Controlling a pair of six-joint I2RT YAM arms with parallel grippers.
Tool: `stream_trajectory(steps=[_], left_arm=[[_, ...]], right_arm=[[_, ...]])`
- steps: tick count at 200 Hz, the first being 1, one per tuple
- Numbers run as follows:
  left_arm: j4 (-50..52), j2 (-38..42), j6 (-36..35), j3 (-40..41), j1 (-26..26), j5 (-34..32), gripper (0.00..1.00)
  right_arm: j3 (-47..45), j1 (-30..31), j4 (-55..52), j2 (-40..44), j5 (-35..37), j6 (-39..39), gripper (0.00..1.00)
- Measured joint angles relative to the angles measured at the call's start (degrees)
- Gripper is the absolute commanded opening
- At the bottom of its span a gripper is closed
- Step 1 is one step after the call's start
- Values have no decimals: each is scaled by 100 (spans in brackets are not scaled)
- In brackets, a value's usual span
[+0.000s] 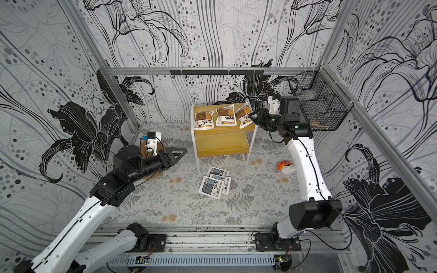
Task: Place the bagged coffee beans on the shelf by color
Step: Place the bagged coffee beans on the shelf.
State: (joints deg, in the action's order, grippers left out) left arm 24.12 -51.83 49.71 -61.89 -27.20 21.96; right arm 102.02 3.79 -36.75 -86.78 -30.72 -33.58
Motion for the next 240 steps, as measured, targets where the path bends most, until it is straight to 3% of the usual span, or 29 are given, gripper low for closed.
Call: stream_trajectory(steps=[25,56,95,114,240], left_arm=[[0,0,35,0,0,13,70],[2,0,57,0,20,15,70],[15,79,59,109,26,13,71],[35,138,61,192,33,13,71],[44,291,144,431,37,37,71]], right_arm=[[-11,0,7,127,37,20,57],[2,0,-9,201,105,55,54],[61,-2,-4,109,120,116,28],[61,0,-2,81,122,114,21],[-92,238,103,133,125,105,21]])
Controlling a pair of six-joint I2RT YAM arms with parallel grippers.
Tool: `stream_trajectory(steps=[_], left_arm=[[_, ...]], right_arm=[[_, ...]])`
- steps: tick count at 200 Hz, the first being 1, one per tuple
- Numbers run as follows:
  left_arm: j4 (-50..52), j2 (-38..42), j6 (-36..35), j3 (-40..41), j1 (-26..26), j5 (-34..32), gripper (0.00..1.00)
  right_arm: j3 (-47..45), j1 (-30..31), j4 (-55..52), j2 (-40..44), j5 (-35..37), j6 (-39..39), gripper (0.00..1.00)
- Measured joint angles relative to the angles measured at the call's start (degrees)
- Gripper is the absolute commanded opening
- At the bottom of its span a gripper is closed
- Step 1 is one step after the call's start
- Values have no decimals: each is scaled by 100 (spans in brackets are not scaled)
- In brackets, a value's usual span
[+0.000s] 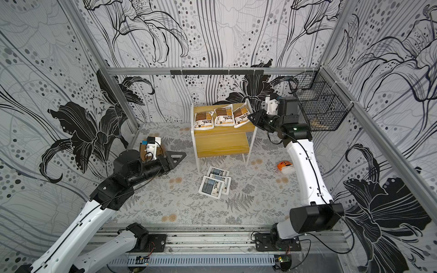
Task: Place the bagged coffee beans on the shelf by color
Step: Place the bagged coffee beans on the shelf.
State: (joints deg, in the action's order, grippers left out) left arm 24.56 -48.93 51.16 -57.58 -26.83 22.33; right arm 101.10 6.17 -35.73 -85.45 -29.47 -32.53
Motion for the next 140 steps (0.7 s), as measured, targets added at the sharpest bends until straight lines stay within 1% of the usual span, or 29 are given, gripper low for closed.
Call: stream_trajectory(steps=[7,16,24,34,44,74,103,124,140], left_arm=[[0,9,0,20,0,-2,71],[-2,13,0,52,0,-2,71],[-2,13,2,83,0,-2,71],[-7,13,2,133,0,0,71],[-7,13,0,184,2,0,71],[-35,4,-83,420,26,42,71],[-66,-4,-236,833,26,39,72],[-181,0,-326,1276,26,39,71],[-308,-2,-365,1637,26,39,69]], right_arm=[[0,20,-2,0,-2,0,22],[0,33,-11,0,0,0,26],[0,37,-28,2,11,4,34],[2,37,-57,4,59,76,49],[4,35,-120,11,146,74,57],[168,42,-455,133,529,334,65],[133,42,-730,573,791,527,72],[-310,42,-750,1119,811,625,72],[-957,42,-684,1617,719,627,72]])
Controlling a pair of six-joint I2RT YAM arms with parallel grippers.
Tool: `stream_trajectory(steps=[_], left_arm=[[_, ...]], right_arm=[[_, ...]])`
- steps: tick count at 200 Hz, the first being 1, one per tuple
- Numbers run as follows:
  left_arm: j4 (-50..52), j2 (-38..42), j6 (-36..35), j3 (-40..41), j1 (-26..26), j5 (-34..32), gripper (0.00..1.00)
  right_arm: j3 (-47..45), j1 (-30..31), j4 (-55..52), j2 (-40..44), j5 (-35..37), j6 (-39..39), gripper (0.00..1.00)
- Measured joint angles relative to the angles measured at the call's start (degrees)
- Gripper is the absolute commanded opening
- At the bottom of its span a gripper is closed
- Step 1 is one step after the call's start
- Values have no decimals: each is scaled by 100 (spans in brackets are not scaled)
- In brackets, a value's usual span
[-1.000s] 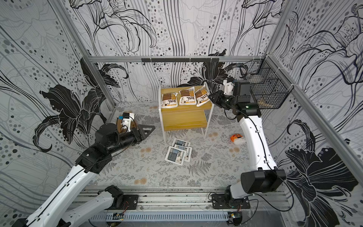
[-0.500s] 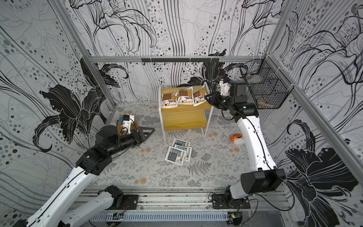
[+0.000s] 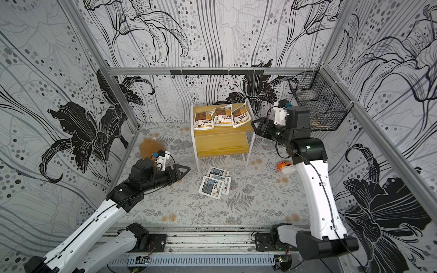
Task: Place the bagged coffee beans on the shelf by color
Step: Place the bagged coffee beans on the shelf.
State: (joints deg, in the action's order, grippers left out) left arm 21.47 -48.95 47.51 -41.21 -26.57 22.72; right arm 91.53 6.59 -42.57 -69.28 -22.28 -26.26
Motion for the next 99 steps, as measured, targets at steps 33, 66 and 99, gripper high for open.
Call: stream_trajectory(steps=[33,66,99], left_arm=[[-531,-79,-55,737,-50,17,67],[-1209,-376,-136,1412,-186,20,65],[-1864,-833,-297,1753,-304,20,64]], right_arm=[[-2020,433,289,1016,-212,-225,72],[-4183,1644,820,1733,-190,-796,70],[-5777,2592,1711,2000,-52,-1541,68]])
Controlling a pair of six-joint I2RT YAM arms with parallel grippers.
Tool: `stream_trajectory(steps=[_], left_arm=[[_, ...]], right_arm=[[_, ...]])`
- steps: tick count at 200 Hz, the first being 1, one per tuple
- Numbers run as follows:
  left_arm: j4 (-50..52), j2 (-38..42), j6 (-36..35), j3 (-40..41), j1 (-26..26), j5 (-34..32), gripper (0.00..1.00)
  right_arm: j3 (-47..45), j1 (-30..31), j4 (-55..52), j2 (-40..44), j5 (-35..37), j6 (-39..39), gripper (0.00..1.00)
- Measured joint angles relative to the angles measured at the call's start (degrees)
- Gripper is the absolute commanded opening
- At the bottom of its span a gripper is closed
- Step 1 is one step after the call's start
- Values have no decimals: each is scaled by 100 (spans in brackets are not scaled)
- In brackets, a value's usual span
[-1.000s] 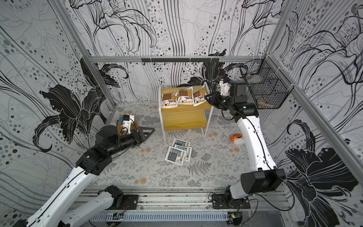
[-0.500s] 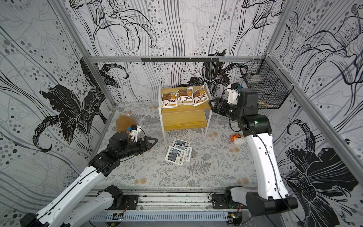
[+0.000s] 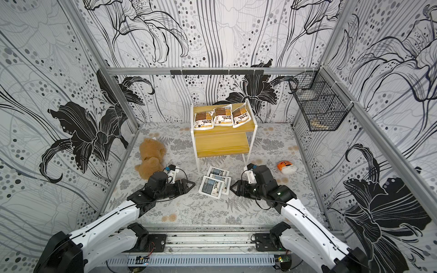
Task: Place the bagged coffee beans on the shelf by color
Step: Place the bagged coffee beans on the shelf, then pick up the bagged coffee beans at the center of the board.
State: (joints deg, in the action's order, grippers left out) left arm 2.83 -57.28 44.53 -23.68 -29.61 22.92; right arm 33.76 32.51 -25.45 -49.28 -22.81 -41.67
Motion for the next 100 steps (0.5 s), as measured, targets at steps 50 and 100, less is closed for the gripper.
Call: stream_trajectory(steps=[50,100], left_arm=[[-844,-905,-422,66,-37,24,63],[-1058,-1790,-1012,-109,-37,28,63]], right_arm=[[-411,446,1484,-922,9,-380,66],[-420,444,2555,-1834,-50,-404,65]])
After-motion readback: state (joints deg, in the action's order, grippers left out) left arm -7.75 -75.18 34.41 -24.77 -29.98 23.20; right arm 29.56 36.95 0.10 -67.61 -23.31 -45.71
